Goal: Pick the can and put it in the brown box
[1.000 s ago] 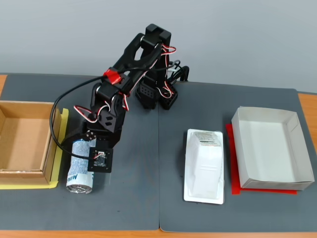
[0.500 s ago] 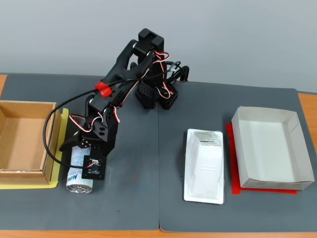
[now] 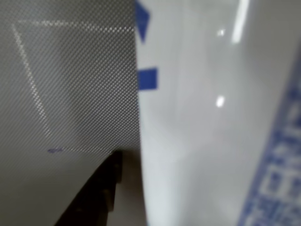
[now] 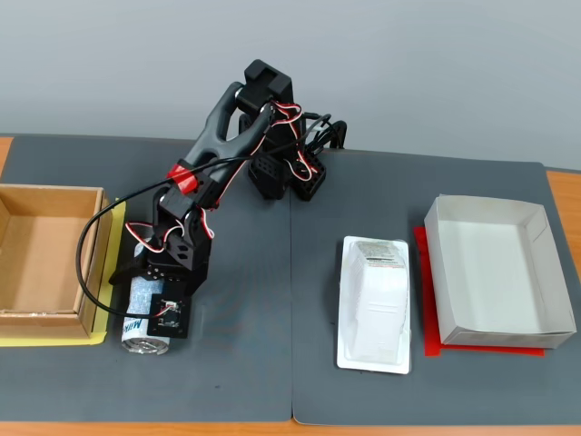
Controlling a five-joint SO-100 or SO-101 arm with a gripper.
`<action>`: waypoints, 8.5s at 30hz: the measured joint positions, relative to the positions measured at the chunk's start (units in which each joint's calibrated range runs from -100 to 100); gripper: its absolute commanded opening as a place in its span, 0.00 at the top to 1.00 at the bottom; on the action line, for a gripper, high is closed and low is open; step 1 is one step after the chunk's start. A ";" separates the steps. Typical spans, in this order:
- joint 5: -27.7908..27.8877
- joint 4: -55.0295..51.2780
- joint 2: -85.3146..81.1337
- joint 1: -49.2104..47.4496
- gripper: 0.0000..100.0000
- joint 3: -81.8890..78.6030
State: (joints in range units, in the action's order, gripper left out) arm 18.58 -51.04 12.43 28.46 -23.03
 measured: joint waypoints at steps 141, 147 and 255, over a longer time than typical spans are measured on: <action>18.66 -19.12 16.23 20.99 0.86 61.83; 17.63 -19.12 16.31 21.06 0.70 61.83; -16.07 -7.79 -111.58 -32.45 0.99 -74.43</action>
State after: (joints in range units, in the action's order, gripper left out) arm 2.52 -58.82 -99.15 -3.99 -97.46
